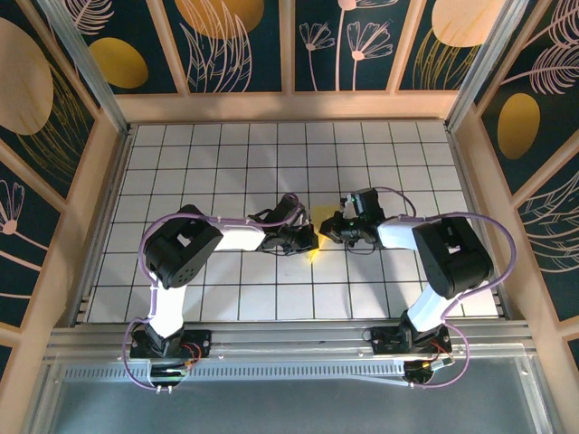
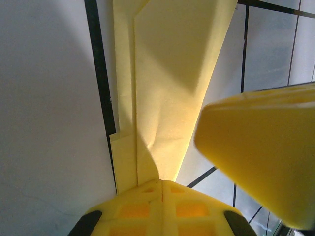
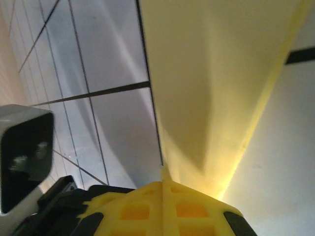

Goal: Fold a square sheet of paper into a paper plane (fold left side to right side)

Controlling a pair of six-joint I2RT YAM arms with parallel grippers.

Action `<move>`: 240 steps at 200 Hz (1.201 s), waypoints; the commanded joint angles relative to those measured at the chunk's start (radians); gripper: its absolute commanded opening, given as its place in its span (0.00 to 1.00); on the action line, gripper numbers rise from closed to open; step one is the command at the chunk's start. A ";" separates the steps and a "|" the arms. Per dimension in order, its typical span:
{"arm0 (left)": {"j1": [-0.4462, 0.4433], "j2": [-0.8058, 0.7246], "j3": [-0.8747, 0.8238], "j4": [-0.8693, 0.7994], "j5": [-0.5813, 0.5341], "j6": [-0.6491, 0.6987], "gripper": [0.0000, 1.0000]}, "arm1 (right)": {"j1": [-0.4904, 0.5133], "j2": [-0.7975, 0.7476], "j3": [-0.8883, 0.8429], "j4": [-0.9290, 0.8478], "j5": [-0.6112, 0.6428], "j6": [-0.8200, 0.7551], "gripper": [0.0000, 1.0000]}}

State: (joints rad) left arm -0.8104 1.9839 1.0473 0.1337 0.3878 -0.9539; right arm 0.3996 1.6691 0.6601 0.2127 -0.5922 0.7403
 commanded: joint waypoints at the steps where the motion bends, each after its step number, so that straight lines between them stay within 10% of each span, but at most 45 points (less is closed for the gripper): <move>1: 0.004 0.028 -0.034 -0.141 -0.075 0.007 0.00 | 0.010 0.029 -0.026 0.035 0.012 0.035 0.00; 240: -0.006 -0.109 -0.044 -0.034 0.150 -0.065 0.01 | 0.030 0.155 -0.016 -0.088 0.127 -0.068 0.00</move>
State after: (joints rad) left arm -0.8101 1.8435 0.9890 0.0864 0.5159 -0.9779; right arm 0.4133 1.7439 0.6674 0.2436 -0.5922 0.7090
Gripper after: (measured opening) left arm 0.044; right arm 0.046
